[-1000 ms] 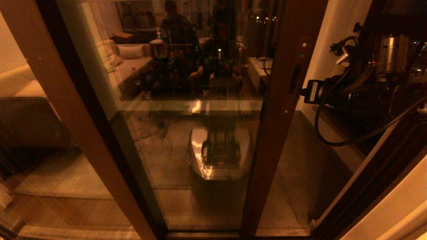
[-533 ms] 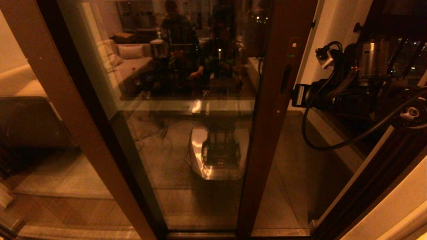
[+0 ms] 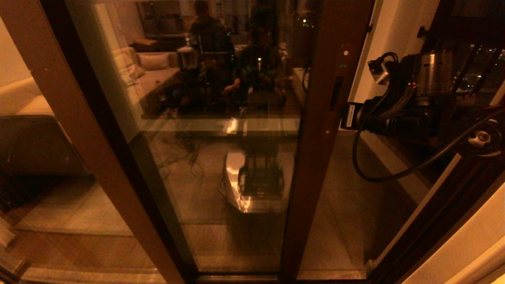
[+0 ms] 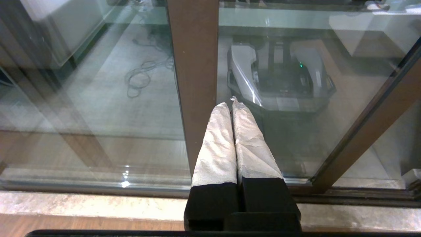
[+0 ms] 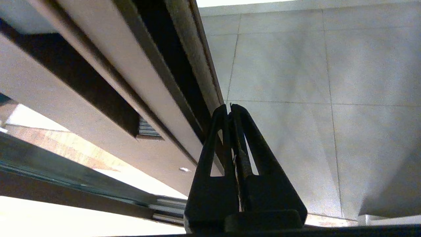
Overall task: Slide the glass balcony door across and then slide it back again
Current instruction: Open the slid door
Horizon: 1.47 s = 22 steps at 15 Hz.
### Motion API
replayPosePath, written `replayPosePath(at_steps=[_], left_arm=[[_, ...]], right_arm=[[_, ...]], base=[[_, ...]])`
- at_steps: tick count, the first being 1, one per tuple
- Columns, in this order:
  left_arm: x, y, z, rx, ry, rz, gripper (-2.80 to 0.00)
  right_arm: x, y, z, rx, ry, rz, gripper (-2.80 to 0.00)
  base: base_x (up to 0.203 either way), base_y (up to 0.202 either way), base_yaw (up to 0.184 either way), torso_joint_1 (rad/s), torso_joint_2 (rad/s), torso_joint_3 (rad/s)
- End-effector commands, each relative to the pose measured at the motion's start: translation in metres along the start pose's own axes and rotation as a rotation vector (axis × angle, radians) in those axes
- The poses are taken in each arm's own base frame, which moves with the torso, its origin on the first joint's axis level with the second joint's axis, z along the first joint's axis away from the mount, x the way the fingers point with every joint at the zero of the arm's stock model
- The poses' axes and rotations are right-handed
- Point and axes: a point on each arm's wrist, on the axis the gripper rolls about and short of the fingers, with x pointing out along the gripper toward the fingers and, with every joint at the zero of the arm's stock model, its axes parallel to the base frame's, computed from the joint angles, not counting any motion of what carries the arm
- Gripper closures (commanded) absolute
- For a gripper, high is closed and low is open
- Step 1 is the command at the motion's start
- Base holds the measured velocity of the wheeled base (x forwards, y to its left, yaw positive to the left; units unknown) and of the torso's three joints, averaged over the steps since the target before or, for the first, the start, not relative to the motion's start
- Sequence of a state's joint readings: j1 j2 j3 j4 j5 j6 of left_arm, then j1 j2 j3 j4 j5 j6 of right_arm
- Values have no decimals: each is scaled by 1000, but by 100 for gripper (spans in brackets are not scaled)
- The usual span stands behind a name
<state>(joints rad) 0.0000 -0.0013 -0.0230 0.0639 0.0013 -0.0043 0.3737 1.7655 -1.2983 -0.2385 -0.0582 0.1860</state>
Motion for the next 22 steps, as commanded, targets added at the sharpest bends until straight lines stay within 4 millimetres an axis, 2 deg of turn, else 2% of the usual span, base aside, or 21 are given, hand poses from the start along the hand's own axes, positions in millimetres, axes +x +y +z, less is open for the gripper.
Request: replayPosePath(at_steps=[1, 10, 22], left_arm=[[0, 0, 0, 0, 0, 0, 0], [0, 0, 0, 0, 0, 0, 0], [0, 0, 0, 0, 0, 0, 0]], right_arm=[[1, 4, -2, -2, 6, 18, 0], [8, 7, -6, 0, -1, 28, 0], [14, 21, -9, 7, -2, 66, 0]], base=[[0, 0, 0, 0, 0, 0], [0, 0, 0, 0, 0, 0], [0, 0, 0, 0, 0, 0]])
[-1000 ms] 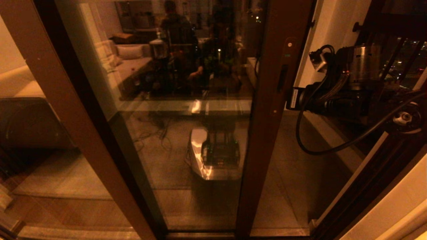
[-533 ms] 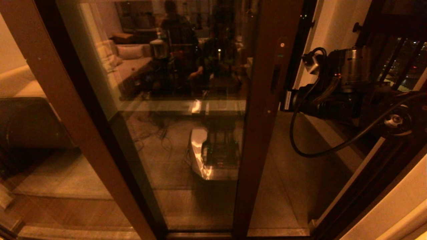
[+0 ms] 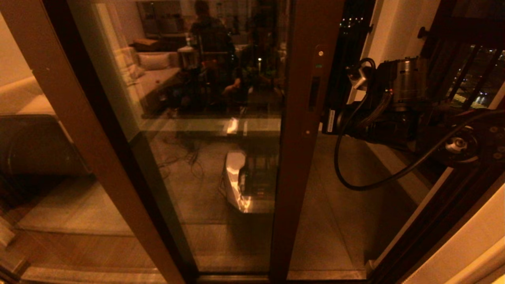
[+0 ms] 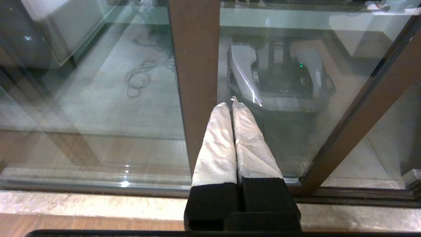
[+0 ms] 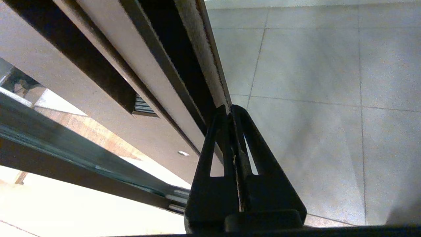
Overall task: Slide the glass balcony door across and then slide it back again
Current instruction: Open the slid door
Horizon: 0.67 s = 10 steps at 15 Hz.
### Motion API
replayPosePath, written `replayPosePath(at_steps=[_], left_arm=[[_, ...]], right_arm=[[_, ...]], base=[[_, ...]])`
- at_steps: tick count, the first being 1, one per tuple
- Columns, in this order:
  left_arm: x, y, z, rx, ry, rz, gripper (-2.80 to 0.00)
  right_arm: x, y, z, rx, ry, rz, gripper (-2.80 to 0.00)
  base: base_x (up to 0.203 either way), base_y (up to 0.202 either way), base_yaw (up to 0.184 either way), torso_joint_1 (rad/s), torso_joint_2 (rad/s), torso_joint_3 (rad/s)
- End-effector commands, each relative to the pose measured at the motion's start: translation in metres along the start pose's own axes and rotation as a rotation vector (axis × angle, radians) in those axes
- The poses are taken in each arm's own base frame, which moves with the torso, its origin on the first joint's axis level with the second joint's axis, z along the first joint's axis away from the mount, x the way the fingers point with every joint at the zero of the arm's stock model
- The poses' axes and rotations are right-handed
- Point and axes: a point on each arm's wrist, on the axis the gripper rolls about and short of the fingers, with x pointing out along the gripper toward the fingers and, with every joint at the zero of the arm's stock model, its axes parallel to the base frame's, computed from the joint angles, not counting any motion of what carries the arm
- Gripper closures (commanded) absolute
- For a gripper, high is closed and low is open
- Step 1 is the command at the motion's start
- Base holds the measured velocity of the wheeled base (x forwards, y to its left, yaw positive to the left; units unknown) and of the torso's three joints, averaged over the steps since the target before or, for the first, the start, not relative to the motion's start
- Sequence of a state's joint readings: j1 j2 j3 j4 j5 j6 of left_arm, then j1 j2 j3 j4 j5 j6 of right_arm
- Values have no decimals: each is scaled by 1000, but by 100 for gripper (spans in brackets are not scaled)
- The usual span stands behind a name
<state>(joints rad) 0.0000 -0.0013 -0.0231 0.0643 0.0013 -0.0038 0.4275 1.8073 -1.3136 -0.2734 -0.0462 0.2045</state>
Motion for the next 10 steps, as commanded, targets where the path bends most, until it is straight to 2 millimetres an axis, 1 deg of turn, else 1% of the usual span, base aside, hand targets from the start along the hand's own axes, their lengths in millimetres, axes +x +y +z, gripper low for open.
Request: replayPosePath(at_steps=[1, 6, 10], left_arm=[[0, 0, 0, -1, 0, 0, 0], [0, 0, 0, -1, 0, 0, 0], [0, 0, 0, -1, 0, 0, 0]], right_arm=[[5, 4, -2, 0, -15, 7, 0], [6, 10, -5, -3, -12, 24, 0], [5, 22, -9, 3, 1, 55, 0]], base=[[0, 0, 0, 0, 0, 0], [0, 0, 0, 0, 0, 0], [0, 0, 0, 0, 0, 0]])
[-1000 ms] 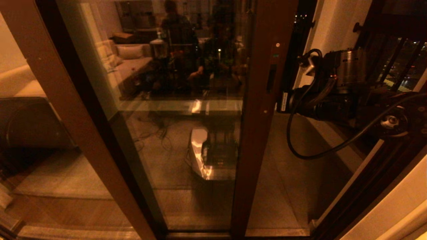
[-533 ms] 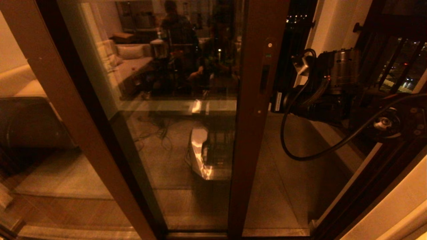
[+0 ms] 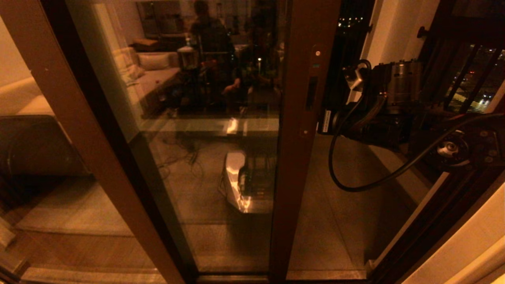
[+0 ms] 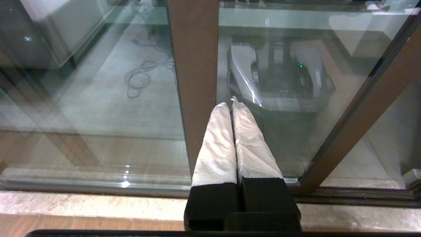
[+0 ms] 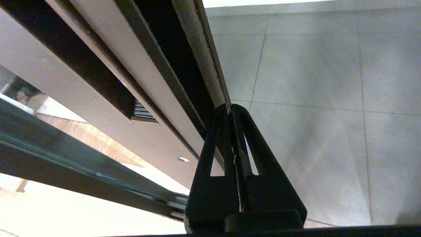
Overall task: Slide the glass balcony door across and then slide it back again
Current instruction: Open the slid door
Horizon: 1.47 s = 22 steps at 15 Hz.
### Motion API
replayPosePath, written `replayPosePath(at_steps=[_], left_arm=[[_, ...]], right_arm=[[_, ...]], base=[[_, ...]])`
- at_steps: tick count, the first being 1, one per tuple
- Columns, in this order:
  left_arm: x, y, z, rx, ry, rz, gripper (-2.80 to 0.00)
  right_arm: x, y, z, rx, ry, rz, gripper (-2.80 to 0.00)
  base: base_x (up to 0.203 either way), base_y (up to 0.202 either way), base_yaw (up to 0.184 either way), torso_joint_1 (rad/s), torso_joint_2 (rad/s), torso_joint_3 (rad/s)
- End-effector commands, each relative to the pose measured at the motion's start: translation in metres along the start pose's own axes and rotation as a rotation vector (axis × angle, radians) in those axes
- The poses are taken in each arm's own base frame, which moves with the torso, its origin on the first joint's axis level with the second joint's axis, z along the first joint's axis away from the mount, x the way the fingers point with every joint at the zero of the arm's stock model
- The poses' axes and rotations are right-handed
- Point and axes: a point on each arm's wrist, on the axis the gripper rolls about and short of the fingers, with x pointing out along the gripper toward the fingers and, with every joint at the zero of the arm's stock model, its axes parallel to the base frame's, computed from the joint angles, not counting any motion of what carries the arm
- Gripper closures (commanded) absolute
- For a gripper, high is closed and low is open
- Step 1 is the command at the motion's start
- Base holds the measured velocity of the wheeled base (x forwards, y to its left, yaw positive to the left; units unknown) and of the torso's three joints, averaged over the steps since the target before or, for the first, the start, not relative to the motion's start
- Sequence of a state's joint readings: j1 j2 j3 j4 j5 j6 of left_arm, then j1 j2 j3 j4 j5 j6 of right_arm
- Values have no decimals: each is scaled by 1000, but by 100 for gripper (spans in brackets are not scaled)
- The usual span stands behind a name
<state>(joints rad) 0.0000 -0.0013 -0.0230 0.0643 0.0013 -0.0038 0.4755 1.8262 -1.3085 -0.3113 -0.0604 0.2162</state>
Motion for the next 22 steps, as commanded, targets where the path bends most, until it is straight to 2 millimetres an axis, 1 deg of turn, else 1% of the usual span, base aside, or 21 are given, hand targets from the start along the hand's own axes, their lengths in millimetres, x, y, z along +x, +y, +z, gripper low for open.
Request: replayPosePath(at_steps=[1, 7, 12, 13, 14, 16, 18, 20, 22], left_arm=[[0, 0, 0, -1, 0, 0, 0], [0, 0, 0, -1, 0, 0, 0], [0, 0, 0, -1, 0, 0, 0], [0, 0, 0, -1, 0, 0, 0], [0, 0, 0, -1, 0, 0, 0], [0, 0, 0, -1, 0, 0, 0], [0, 0, 0, -1, 0, 0, 0], [0, 0, 0, -1, 0, 0, 0], [0, 0, 0, -1, 0, 0, 0]], right_arm=[[0, 9, -3, 1, 9, 28, 0], [-1, 16, -6, 2, 12, 31, 0], [-2, 17, -6, 15, 13, 34, 0], [-4, 16, -6, 15, 13, 30, 0], [-12, 15, -4, 16, 7, 24, 0], [-41, 12, 5, 17, -30, 4, 0], [-81, 8, 18, 16, -85, -3, 0], [-130, 4, 27, 8, -111, -7, 0], [-188, -2, 27, -3, -111, -18, 0]], base=[[0, 0, 0, 0, 0, 0], [0, 0, 0, 0, 0, 0], [0, 0, 0, 0, 0, 0], [0, 0, 0, 0, 0, 0], [0, 0, 0, 0, 0, 0], [0, 0, 0, 0, 0, 0], [0, 0, 0, 0, 0, 0], [0, 0, 0, 0, 0, 0], [0, 0, 0, 0, 0, 0]])
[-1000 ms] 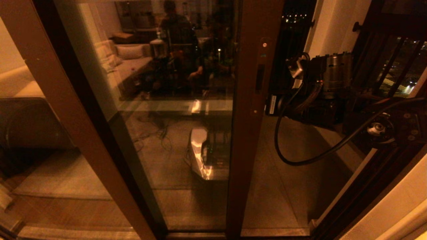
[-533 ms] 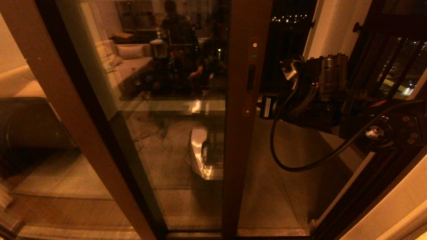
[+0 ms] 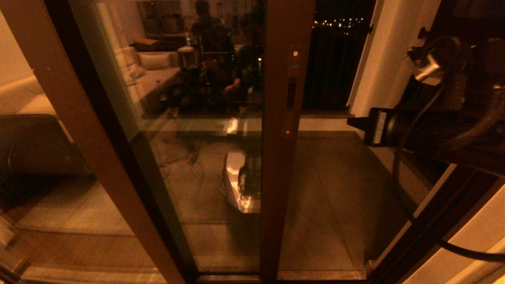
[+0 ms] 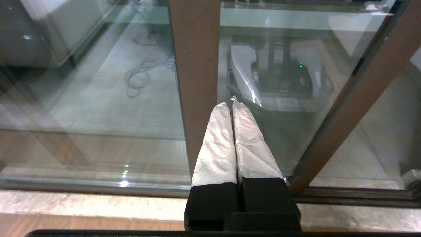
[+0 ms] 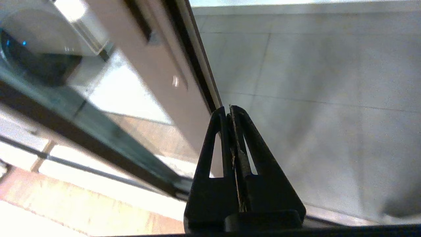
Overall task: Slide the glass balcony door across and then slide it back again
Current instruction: Open the slid door
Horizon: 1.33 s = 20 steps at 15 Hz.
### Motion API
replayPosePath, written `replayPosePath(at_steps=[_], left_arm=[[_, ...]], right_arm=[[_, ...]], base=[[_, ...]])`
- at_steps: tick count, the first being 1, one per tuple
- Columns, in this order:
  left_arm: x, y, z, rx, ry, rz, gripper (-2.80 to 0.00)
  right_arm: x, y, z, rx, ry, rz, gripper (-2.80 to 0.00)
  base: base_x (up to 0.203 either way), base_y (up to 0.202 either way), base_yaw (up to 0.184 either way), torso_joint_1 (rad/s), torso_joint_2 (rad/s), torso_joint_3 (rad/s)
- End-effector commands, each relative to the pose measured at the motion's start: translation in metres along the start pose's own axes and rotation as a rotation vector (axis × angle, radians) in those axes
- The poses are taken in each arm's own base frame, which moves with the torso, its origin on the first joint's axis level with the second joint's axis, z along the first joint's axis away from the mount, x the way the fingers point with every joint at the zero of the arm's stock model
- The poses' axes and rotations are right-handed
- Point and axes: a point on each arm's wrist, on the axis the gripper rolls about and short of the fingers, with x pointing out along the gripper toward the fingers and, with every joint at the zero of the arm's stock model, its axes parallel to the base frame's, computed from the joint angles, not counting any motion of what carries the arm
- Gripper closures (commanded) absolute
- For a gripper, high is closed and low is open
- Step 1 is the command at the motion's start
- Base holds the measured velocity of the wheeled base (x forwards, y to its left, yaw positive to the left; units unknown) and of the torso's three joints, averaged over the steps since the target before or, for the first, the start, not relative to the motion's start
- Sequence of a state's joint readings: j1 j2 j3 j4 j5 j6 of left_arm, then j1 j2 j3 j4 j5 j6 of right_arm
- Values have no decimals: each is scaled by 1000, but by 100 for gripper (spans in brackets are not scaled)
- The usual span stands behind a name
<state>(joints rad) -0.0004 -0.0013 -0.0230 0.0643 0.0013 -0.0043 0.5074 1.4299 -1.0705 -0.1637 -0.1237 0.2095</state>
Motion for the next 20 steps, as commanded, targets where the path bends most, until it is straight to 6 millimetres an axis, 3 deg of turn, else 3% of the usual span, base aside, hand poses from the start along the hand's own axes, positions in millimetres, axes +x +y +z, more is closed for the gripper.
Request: replayPosePath(at_steps=[1, 6, 10, 13, 16, 17, 20], left_arm=[[0, 0, 0, 0, 0, 1, 0], [0, 0, 0, 0, 0, 1, 0], [0, 0, 0, 0, 0, 1, 0], [0, 0, 0, 0, 0, 1, 0], [0, 0, 0, 0, 0, 1, 0], [0, 0, 0, 0, 0, 1, 0], [0, 0, 0, 0, 0, 1, 0]], right_arm=[[-94, -10, 13, 9, -99, -12, 0], [-245, -41, -25, -90, -60, -252, 0], [-326, -28, -72, -235, -121, -594, 0], [-345, -11, -121, -336, -132, -706, 0], [-351, -12, -172, -364, -175, -598, 0], [-347, -13, -180, -339, -172, -548, 0], [-295, -34, -203, -283, -67, -442, 0]], base=[[0, 0, 0, 0, 0, 0], [0, 0, 0, 0, 0, 0], [0, 0, 0, 0, 0, 0], [0, 0, 0, 0, 0, 0], [0, 0, 0, 0, 0, 0], [0, 0, 0, 0, 0, 0], [0, 0, 0, 0, 0, 0]])
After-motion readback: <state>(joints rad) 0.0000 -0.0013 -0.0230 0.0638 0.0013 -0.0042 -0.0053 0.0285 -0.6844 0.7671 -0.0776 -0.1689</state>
